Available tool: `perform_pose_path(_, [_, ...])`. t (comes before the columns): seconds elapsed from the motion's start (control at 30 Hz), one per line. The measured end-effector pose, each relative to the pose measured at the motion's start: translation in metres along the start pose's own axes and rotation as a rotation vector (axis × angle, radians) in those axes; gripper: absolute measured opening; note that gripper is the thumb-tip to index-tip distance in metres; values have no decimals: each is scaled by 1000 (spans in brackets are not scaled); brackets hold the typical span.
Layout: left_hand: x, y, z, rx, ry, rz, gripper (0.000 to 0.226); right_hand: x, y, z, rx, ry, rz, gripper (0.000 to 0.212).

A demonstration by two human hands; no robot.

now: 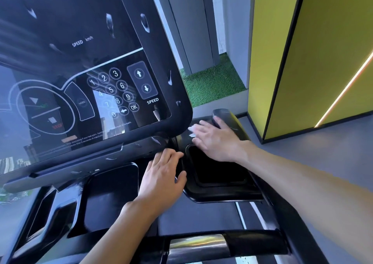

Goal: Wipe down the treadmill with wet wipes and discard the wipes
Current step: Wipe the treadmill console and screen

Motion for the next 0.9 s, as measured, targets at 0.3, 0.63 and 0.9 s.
perform_pose_path(0.3, [-1, -1, 2, 5, 11, -6, 46, 20, 8, 12, -101, -160, -103, 59])
perform_pose_path(0.63, [-2, 0, 1, -4, 21, -5, 47, -12, -12, -2, -125, 38, 185, 49])
perform_pose_path(0.9, [-2, 0, 1, -32, 33, -10, 48, -15, 7, 6, -106, -125, 254, 29])
Point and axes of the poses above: each hand's wrist, its own x-axis towards the middle knuckle, its own y-axis out of the back of the hand, z = x × y, the point moved 4 cm from there along x, towards the middle knuckle, and after that the axes turned 15 degrees about y, right-handed, at the moved point
